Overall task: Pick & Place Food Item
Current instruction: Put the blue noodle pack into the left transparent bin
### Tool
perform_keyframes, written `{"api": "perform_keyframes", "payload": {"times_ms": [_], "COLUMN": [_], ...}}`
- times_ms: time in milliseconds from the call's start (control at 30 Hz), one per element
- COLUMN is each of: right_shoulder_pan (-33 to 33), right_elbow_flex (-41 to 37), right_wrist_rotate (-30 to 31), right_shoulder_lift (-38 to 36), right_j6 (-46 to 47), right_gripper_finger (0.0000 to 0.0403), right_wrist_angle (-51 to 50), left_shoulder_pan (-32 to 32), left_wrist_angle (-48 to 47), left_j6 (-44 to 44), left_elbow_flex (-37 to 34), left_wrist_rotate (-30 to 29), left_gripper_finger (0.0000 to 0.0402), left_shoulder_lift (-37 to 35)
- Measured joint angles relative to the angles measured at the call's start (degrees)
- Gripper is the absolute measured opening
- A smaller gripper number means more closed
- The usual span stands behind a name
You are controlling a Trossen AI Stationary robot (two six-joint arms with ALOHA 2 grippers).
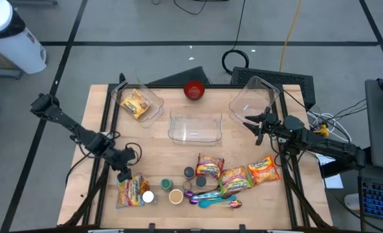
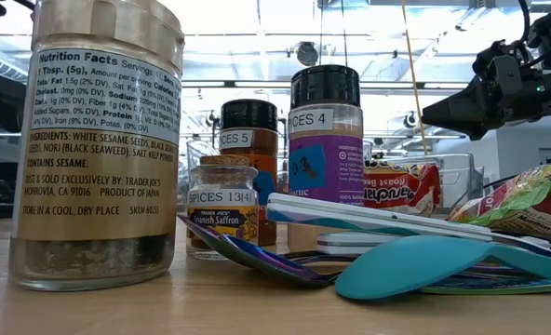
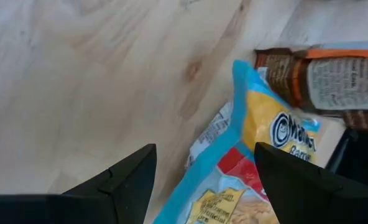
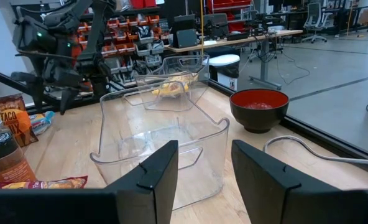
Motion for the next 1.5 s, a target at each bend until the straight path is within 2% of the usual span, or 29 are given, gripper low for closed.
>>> {"api": "perform_keyframes", "payload": {"times_ms": [167,467,767,1067,1200,1500], "right_shoulder_pan": [-0.01,-0.02,-0.02,-0.02,0.0,-0.02], "right_elbow_flex": [0.0,0.0,0.0,0.0,0.0,0.0], "right_wrist_rotate": [0.01,0.0,0.02,0.02,0.02,0.02], "right_shoulder_lift": [-0.01,0.0,-0.02,0.0,-0.02,0.0], "right_j6": [-0.01,0.0,0.0,0.0,0.0,0.0], "right_gripper_finger": [0.0141,0.0141,0.0141,0.0141,0.0141,0.0141], "right_wrist_angle": [-0.02,0.0,-0.02,-0.02,0.0,-0.01], "left_shoulder_pan": [-0.11,-0.58,-4.6,-5.31,-5.33,-5.33], "left_wrist_angle": [1.1,10.22,6.01,7.62,8.08,8.97], "left_j6": [5.53,14.9,16.38,17.32,17.83,17.89], "left_elbow_flex": [-0.02,-0.02,-0.02,0.0,0.0,0.0], "left_wrist_rotate": [-0.61,2.39,-3.38,-3.25,-1.6,-1.24], "left_gripper_finger": [0.0274,0.0273,0.0273,0.0271,0.0235,0.008], "left_shoulder_lift": [-0.02,-0.02,2.57,9.49,10.51,10.37]}}
